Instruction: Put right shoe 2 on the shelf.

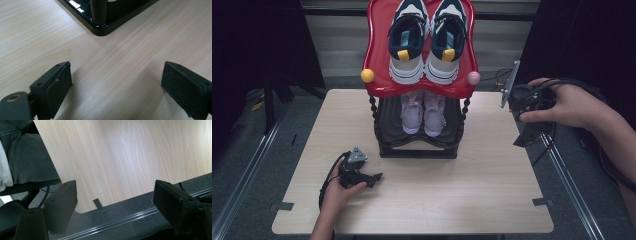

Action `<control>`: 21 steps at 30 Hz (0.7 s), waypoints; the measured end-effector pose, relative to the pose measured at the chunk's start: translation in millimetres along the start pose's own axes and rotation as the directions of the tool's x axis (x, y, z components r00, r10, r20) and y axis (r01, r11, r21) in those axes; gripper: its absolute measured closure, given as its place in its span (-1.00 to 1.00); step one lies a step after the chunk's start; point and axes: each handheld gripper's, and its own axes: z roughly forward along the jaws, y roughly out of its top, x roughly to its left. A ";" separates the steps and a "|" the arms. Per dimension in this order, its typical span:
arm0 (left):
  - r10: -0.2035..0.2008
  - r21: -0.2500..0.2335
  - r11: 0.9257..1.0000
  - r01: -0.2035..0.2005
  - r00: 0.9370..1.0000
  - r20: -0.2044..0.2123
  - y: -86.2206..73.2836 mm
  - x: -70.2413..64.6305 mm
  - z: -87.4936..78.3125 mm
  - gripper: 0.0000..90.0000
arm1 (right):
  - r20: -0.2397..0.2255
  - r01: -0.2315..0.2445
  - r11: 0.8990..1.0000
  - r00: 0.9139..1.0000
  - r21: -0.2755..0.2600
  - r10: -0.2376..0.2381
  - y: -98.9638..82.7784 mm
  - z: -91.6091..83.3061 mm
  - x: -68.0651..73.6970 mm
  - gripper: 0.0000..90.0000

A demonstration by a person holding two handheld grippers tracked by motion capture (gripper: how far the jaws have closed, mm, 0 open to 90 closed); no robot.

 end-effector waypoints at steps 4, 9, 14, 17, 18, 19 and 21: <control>0.001 0.000 1.000 -0.001 1.000 -0.001 0.0 0.1 0.0 -0.80 | -0.004 -0.004 1.000 1.000 -0.022 0.004 -3.7 12.7 0.8 -0.57; 0.000 0.000 1.000 0.000 1.000 0.000 0.0 0.0 0.0 -0.80 | 0.003 0.001 1.000 1.000 -0.031 -0.001 -5.2 29.3 3.9 -0.57; 0.001 0.000 1.000 -0.001 1.000 -0.001 0.0 0.0 0.0 -0.80 | -0.014 0.004 1.000 1.000 -0.031 -0.004 -5.7 49.3 6.2 -0.57; 0.000 -0.003 1.000 0.000 1.000 -0.002 -0.1 -0.1 0.1 -0.80 | -0.004 0.002 1.000 1.000 -0.031 -0.002 -7.0 60.6 5.7 -0.57; 0.000 -0.003 1.000 0.000 1.000 -0.002 -0.1 -0.1 0.2 -0.80 | -0.011 -0.005 0.999 1.000 -0.039 0.005 -7.7 64.4 5.7 -0.57; 0.000 -0.003 1.000 0.000 1.000 -0.002 -0.1 -0.1 0.2 -0.80 | -0.006 -0.006 0.999 1.000 -0.048 0.005 -8.3 68.2 5.5 -0.57; 0.000 -0.003 1.000 0.000 1.000 -0.003 -0.1 -0.1 0.2 -0.80 | -0.006 -0.013 0.999 1.000 -0.051 0.013 -9.4 76.2 6.5 -0.57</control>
